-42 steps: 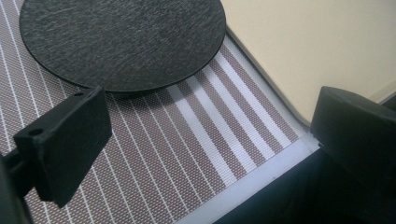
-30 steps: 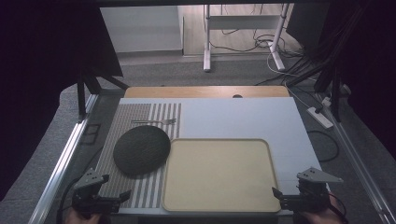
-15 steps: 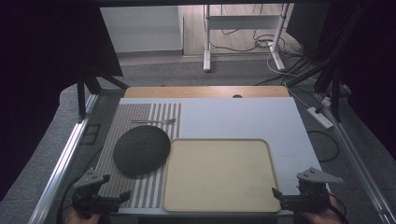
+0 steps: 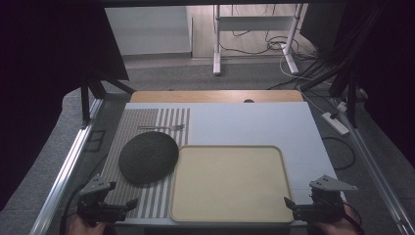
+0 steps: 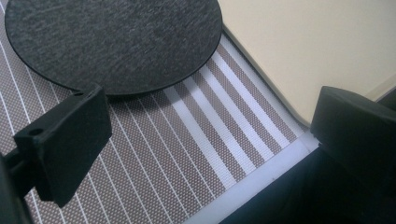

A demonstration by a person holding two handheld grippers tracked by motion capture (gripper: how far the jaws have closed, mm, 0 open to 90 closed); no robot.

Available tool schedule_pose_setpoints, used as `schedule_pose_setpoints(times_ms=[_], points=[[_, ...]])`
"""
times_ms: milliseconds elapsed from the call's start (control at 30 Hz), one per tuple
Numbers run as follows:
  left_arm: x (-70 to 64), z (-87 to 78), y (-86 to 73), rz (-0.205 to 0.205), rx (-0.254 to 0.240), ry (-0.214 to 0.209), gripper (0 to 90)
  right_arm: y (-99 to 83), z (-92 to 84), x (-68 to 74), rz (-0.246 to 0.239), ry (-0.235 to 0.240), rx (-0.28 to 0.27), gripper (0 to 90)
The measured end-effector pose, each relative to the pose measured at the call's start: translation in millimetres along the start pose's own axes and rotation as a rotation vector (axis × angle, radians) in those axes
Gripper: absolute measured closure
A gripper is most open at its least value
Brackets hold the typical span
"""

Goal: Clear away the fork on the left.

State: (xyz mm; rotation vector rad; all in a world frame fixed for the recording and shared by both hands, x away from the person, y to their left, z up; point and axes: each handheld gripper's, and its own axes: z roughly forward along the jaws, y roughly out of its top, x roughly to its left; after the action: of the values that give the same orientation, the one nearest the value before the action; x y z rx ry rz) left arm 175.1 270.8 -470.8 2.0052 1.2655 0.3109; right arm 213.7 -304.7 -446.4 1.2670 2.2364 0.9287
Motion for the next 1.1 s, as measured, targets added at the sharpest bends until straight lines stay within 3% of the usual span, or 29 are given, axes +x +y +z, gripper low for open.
schedule_pose_setpoints(times_ms=[533,833,1100], points=[[15.5,11.4,12.0,0.007,-0.02,-0.039,0.0,0.2,1.3,0.7,-0.003,0.003,0.004,0.0],[22.8,16.7,16.9,0.01,-0.016,-0.012,0.0,0.3,1.5,0.8,-0.007,0.0,0.008,0.0],[31.3,25.8,24.5,0.003,-0.015,-0.031,0.0,0.4,1.6,0.8,-0.01,0.001,0.011,0.0]])
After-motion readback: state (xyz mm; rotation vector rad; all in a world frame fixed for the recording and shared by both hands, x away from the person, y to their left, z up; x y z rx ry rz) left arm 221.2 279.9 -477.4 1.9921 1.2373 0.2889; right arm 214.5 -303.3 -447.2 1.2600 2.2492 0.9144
